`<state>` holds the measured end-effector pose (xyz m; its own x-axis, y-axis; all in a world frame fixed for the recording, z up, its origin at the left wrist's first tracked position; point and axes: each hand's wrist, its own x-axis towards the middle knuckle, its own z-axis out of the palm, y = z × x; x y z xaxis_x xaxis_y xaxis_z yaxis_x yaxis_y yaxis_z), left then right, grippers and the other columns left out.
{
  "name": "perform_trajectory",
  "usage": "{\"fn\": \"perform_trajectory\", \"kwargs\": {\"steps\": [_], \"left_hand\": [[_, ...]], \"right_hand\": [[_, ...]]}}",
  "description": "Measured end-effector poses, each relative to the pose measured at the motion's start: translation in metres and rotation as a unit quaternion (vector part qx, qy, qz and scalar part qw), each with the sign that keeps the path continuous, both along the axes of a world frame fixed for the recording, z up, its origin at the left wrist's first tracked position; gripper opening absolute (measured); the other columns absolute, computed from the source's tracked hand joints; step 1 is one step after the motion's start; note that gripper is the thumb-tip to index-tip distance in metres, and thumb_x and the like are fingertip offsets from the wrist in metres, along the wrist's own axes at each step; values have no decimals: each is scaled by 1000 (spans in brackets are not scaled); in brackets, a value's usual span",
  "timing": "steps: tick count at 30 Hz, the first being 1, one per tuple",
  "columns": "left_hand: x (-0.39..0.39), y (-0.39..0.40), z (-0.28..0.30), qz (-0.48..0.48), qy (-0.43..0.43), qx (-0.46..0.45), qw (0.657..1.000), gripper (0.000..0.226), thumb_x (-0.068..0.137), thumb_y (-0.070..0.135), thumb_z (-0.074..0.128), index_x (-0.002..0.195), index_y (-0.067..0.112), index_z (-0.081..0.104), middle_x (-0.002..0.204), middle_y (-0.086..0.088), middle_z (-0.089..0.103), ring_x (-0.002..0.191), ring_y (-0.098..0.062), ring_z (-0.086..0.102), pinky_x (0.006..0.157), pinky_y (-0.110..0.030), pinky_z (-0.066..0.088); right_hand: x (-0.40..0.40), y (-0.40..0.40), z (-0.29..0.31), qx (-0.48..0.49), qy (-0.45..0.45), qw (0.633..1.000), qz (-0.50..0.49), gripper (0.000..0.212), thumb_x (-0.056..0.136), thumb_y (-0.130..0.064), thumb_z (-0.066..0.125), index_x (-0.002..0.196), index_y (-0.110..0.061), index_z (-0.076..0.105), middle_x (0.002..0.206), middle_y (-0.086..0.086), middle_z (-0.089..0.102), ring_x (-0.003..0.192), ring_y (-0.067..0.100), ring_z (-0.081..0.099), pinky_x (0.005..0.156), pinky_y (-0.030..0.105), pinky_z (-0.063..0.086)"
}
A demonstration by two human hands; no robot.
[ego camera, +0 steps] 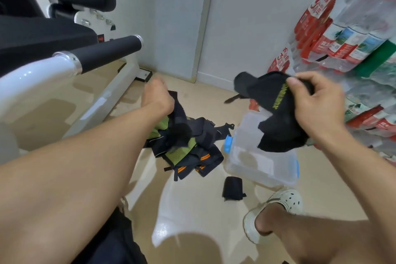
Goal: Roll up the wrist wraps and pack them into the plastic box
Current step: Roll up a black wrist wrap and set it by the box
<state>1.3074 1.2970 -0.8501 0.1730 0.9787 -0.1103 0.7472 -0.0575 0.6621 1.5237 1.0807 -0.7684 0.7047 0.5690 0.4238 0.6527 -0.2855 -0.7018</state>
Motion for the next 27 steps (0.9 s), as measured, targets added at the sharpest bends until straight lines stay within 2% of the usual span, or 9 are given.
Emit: {"fn": "perform_trajectory", "kwargs": {"steps": [2,5,7,10,16,18,20,22,27], "left_hand": [[8,-6,-4,-25,-28,14,999,22,87,-1,63,99,12,51,105,-13,63,96,-31,61,74,-39,48],[17,-9,-5,-59,-13,-1,998,26,91,16,71,109,12,53,111,-7,63,105,-29,60,84,-36,48],[22,-17,-3,-95,-59,-115,987,33,99,31,63,117,3,59,116,-12,69,102,-30,64,86,-37,50],[29,-36,12,-116,-238,-436,860,64,105,58,29,123,4,58,113,-16,75,103,-32,70,91,-43,54],[42,-43,37,-82,-490,-461,735,61,105,55,35,123,4,61,116,-17,73,104,-34,73,88,-48,58],[40,-48,42,-92,-491,-432,751,38,107,39,44,112,8,65,107,-11,76,96,-29,75,88,-47,59],[40,-54,41,-109,-454,-374,802,14,103,22,56,106,13,67,102,-7,76,83,-21,75,85,-43,62],[40,-59,40,-109,-432,-332,831,9,100,17,61,101,11,69,95,-8,76,72,-19,72,72,-38,63],[38,-62,43,-74,-435,-305,844,5,99,13,62,100,9,64,76,-6,75,61,-19,69,56,-35,60]], "right_hand": [[-10,8,-9,-15,27,999,19,6,97,-26,67,99,-28,72,87,-16,68,76,-13,59,68,-3,35],[-22,17,-17,-14,91,994,57,6,98,-31,67,95,-30,72,87,-21,70,77,-15,61,69,3,42],[-28,20,-20,22,181,979,88,8,99,-30,66,95,-27,73,89,-13,74,79,-5,66,75,14,51],[-38,26,-25,60,306,944,110,11,100,-27,64,101,-18,70,93,0,76,83,9,68,78,27,56],[-38,31,-39,-47,409,903,125,18,103,-30,59,101,-13,65,97,7,73,86,21,65,81,39,54],[-41,32,-41,-68,428,893,118,15,104,-28,59,106,-14,63,101,7,74,84,19,69,76,35,58],[-46,34,-41,-69,427,894,119,13,103,-24,60,116,-19,61,97,2,77,81,15,73,69,31,58],[-52,36,-42,-49,413,901,125,16,102,-19,62,117,-25,62,89,-2,77,75,10,74,63,27,58],[-60,37,-40,16,377,918,120,30,95,-10,68,117,-30,68,111,-1,70,82,3,73,63,19,58]]}}
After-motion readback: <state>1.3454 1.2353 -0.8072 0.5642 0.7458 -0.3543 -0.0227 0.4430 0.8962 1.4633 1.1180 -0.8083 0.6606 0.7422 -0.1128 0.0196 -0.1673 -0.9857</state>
